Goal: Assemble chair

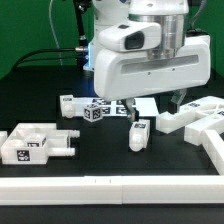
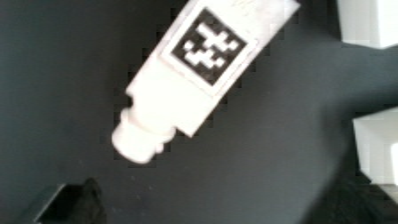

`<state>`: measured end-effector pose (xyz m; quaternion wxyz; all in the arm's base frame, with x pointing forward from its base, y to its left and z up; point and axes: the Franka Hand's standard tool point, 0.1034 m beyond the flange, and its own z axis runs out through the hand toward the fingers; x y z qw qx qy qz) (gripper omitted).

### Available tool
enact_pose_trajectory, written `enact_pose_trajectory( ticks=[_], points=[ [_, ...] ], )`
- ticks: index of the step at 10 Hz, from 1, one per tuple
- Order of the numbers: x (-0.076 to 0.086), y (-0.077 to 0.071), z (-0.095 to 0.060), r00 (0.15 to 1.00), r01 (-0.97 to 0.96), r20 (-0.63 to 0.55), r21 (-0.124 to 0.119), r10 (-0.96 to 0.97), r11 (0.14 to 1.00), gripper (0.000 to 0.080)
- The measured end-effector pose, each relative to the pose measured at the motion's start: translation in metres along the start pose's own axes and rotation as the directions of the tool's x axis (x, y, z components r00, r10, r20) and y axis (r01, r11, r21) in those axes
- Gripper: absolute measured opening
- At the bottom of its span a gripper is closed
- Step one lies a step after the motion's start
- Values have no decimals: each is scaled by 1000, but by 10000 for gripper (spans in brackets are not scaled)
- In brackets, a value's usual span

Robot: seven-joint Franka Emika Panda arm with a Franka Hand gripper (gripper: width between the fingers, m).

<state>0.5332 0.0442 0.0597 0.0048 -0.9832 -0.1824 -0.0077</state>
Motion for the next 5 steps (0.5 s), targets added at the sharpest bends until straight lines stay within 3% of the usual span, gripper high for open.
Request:
enact_pose_trajectory(
  ticks=[4, 5],
  points=[
    [2, -4, 1, 990, -139, -6, 13, 139, 990, 650],
    [-8, -1, 10, 980, -200, 13, 35, 199, 979, 650]
  ],
)
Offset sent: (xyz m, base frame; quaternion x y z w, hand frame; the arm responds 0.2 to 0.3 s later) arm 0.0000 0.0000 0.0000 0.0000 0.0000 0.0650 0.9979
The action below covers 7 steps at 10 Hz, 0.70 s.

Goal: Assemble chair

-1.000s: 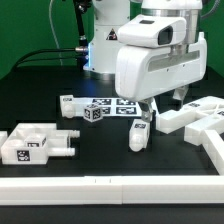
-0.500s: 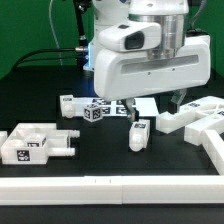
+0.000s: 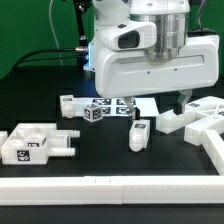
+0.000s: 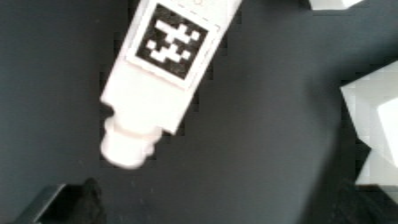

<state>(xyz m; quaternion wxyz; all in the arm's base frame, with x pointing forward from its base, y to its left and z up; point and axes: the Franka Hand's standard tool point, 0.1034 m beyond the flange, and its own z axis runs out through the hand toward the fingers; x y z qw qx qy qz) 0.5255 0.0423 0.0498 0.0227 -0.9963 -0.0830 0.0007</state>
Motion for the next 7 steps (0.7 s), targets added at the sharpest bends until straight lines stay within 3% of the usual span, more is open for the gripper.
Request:
enact_pose_trajectory(
  ticks=[2, 4, 7],
  points=[
    [-11, 3, 17, 999, -46, 8, 2, 46, 999, 650],
    [-15, 19, 17, 999, -41, 20, 7, 41, 999, 650],
    [-18, 16, 39, 999, -38, 14, 3, 38, 999, 650]
  ],
)
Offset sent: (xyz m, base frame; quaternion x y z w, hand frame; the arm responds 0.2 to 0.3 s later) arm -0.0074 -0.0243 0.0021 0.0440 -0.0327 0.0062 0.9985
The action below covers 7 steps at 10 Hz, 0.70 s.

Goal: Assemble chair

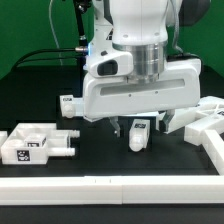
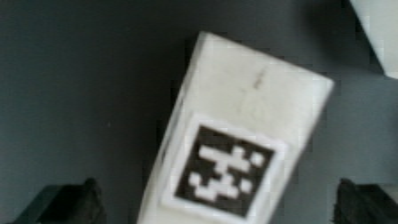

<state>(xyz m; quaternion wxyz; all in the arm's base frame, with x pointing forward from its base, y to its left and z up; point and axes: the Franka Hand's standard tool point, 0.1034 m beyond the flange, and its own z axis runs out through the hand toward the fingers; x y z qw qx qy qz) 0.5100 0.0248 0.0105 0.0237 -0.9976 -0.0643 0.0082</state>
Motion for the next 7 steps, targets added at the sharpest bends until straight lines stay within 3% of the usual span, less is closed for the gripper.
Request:
enact_pose_trajectory(
  ticks=[3, 5, 7],
  points=[
    [1, 1, 1, 1000, 13, -11, -2, -13, 1000, 644],
    [1, 1, 1, 1000, 13, -10, -2, -13, 1000, 302],
    [2, 2, -5, 998, 59, -16, -5, -59, 998, 282]
  ],
)
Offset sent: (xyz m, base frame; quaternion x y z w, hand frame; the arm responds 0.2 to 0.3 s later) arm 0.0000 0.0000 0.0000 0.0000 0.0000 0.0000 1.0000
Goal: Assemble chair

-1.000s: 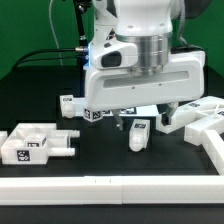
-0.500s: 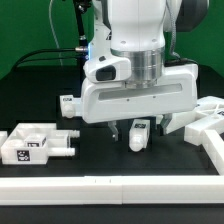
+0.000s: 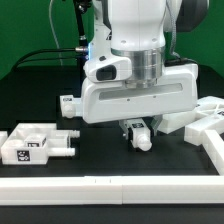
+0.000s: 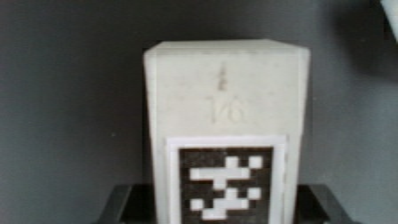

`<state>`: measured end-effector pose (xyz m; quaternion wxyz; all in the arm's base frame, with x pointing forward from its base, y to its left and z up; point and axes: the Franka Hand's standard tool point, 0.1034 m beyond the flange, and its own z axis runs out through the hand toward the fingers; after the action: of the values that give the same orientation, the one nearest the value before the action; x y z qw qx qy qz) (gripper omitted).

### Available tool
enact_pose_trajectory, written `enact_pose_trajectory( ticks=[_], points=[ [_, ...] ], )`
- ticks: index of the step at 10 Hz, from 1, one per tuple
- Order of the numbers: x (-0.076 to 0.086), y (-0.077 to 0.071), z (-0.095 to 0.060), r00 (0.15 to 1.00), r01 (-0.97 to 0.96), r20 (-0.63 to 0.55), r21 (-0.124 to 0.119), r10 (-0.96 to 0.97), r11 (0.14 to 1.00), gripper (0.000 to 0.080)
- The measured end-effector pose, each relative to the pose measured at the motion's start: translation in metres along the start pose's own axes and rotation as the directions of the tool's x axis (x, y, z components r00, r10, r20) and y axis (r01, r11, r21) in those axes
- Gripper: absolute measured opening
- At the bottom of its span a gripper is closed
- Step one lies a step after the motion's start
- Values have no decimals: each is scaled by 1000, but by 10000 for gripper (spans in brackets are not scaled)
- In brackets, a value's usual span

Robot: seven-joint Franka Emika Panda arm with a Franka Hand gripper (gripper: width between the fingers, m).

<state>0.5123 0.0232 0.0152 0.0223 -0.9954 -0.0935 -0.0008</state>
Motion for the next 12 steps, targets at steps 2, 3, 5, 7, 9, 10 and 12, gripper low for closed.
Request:
enact_pose_trajectory(
  ticks=[2, 3, 5, 7, 9, 10, 12],
  points=[
    [0, 2, -27, 988, 155, -18, -15, -156, 988, 282],
    [-3, 1, -36, 962, 272, -20, -26, -273, 962, 282],
    [-5, 7, -37, 885, 466, -8, -38, -466, 884, 282],
    [-6, 8, -36, 828, 560, -1, -41, -561, 827, 284],
    [-6, 8, -37, 728, 685, 11, -45, -685, 727, 284],
    [-8, 3, -45, 613, 790, 22, -57, -790, 611, 284],
    [-22, -6, -53, 389, 920, 43, -72, -920, 385, 284]
  ],
)
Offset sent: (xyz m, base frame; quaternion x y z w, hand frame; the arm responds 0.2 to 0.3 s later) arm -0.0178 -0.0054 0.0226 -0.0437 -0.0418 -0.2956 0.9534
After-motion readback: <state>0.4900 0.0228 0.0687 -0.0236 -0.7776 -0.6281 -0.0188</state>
